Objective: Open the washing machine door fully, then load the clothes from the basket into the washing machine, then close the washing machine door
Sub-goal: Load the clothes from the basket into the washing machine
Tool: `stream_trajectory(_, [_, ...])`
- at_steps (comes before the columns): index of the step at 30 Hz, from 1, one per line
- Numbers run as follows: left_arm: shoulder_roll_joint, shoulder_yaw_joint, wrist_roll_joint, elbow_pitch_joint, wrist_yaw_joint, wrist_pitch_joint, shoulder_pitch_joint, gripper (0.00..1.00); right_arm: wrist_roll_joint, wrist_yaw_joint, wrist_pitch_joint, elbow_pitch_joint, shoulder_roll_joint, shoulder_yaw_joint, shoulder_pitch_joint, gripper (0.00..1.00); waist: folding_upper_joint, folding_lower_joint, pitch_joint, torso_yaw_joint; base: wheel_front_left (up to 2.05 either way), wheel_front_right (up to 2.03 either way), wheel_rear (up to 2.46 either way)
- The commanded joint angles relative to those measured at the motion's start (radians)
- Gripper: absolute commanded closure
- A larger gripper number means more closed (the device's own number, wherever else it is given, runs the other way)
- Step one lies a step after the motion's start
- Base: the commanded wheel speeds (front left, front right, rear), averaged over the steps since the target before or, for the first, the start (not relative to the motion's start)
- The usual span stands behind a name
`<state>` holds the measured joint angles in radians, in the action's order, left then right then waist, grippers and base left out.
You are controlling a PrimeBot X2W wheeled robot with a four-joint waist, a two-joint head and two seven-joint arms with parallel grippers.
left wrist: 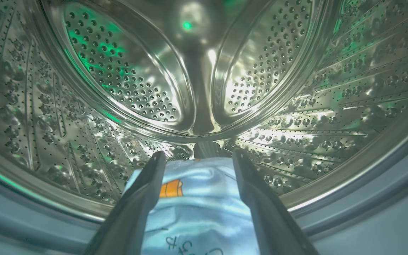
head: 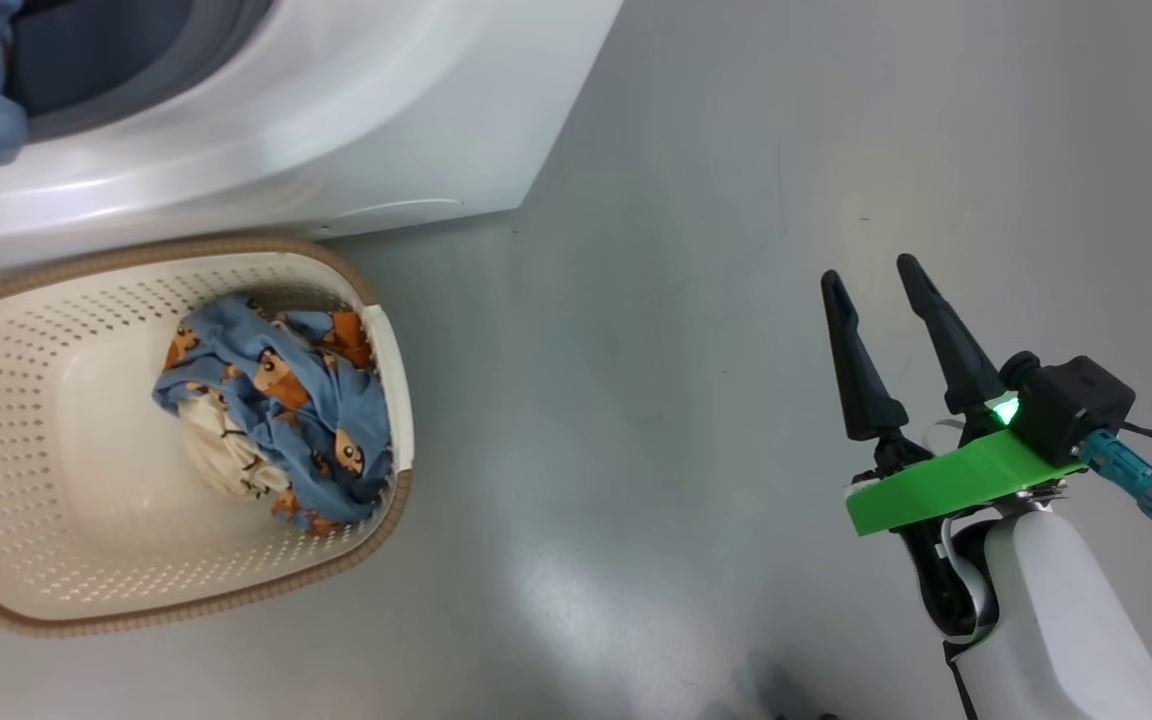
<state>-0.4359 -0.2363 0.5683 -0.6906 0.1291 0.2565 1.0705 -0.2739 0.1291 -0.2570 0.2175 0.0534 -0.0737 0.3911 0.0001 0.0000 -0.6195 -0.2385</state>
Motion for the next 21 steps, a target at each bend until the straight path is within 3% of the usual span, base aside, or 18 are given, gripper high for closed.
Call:
stream_trajectory(1, [-0.038, 0.038, -0.004, 0.037, 0.002, 0.005, -0.031, 0.00, 0.013, 0.002, -0.005, -0.023, -0.003, -0.008, -0.009, 0.00, -0.0001, 0.0000, 0.004, 0.008, 0.00, 0.00, 0.00])
stream_trajectory(21, [0.078, 0.206, -0.070, 0.312, 0.002, 0.005, -0.447, 0.00, 0.038, 0.002, -0.005, -0.028, -0.001, 0.046, -0.033, 0.00, -0.0001, 0.0000, 0.054, 0.090, 0.00, 0.00, 0.00])
